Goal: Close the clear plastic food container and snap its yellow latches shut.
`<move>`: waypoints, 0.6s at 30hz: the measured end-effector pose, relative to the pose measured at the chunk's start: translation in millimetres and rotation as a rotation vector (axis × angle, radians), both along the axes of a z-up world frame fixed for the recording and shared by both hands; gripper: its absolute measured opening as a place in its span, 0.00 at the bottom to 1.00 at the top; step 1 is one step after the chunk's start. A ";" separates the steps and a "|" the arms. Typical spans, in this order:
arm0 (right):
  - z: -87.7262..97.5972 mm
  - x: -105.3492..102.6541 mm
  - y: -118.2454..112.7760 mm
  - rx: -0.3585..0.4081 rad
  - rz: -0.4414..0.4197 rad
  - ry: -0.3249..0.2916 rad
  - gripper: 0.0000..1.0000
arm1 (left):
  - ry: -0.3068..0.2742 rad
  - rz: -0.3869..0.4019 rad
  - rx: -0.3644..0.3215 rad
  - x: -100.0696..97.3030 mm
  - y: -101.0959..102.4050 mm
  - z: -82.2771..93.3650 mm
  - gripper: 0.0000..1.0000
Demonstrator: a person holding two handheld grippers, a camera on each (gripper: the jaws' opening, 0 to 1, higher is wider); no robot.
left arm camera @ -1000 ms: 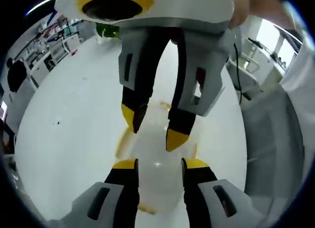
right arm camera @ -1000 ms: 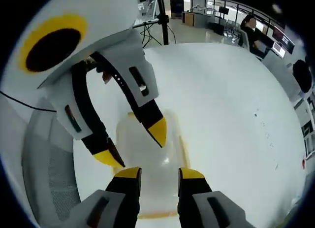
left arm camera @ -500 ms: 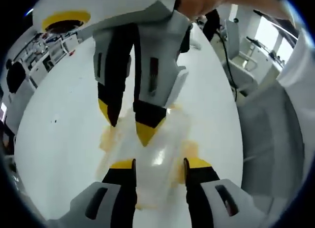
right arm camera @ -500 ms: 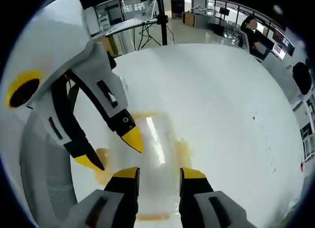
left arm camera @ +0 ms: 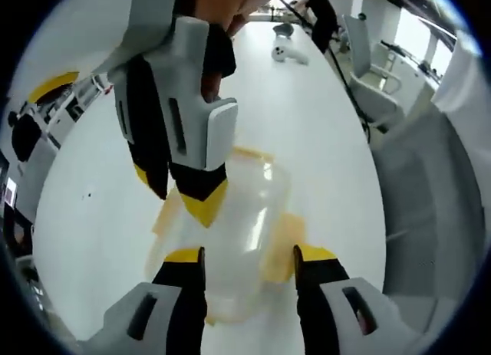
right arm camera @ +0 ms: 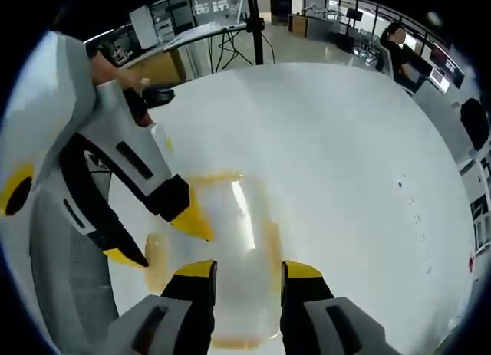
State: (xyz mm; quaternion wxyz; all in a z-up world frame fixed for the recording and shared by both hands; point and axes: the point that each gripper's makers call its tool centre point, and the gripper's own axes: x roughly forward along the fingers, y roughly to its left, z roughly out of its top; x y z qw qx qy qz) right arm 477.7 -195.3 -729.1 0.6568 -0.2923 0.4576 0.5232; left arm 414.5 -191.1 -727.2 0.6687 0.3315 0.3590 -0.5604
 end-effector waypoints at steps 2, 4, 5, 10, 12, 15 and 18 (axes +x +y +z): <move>-1.9 0.6 -0.1 -0.004 0.001 0.003 0.30 | -0.001 0.004 -0.002 0.0 -0.7 0.1 0.44; -4.6 0.4 0.1 -0.010 0.011 0.007 0.30 | -0.022 -0.006 0.008 1.3 -0.1 -1.2 0.43; -3.8 0.9 1.2 -0.004 0.006 0.013 0.30 | -0.028 -0.007 0.010 1.6 -0.2 -1.8 0.42; -5.1 1.5 1.4 -0.002 0.015 0.038 0.31 | -0.094 -0.032 0.030 1.7 -2.8 -5.0 0.41; -5.2 1.3 1.6 0.003 0.013 0.046 0.31 | -0.105 -0.023 0.018 2.2 -4.8 -4.7 0.40; -5.9 0.8 2.3 0.005 0.021 0.054 0.31 | -0.122 -0.027 0.018 4.7 -5.0 -4.3 0.39; -5.9 0.8 2.6 0.007 0.029 0.063 0.31 | -0.130 -0.038 0.021 4.9 -4.2 -4.9 0.38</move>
